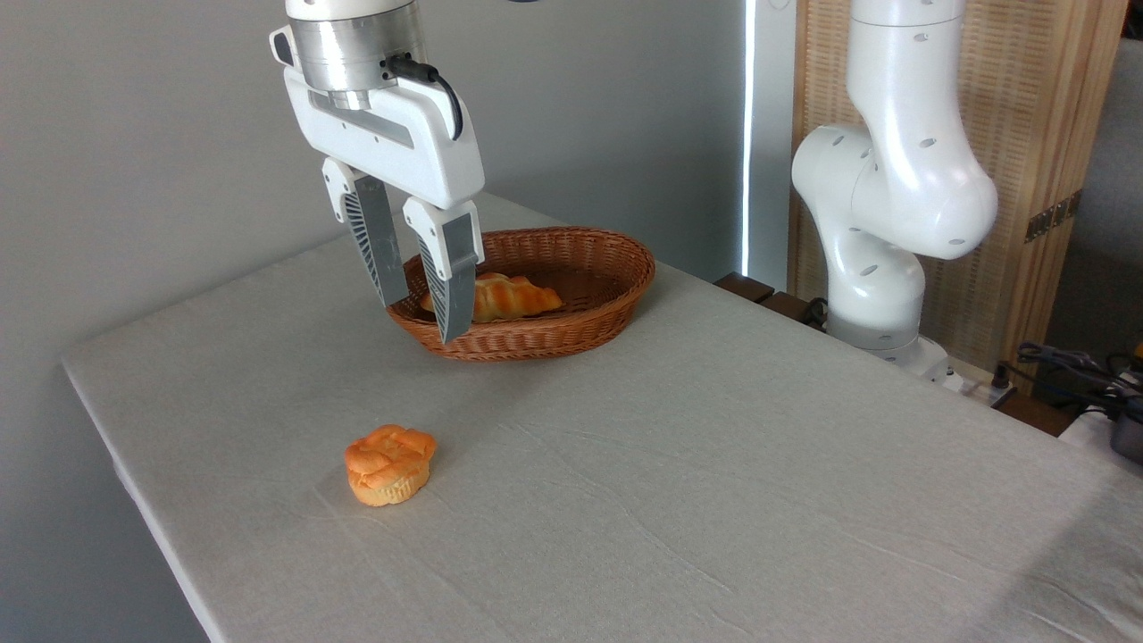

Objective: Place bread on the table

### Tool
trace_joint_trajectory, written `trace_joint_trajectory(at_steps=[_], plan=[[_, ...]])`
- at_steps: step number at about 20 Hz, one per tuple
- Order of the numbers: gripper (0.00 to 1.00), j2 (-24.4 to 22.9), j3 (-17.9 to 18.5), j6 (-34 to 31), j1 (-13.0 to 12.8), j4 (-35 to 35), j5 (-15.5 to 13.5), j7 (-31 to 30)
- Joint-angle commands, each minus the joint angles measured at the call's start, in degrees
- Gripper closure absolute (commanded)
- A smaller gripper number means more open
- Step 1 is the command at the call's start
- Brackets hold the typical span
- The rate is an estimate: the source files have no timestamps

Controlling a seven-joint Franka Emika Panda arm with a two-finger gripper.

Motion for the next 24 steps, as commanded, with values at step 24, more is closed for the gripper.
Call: trace_joint_trajectory(at_steps=[24], plan=[[0.0, 0.42, 0.25, -3.86, 1.24, 3.32, 0.62, -0.16]])
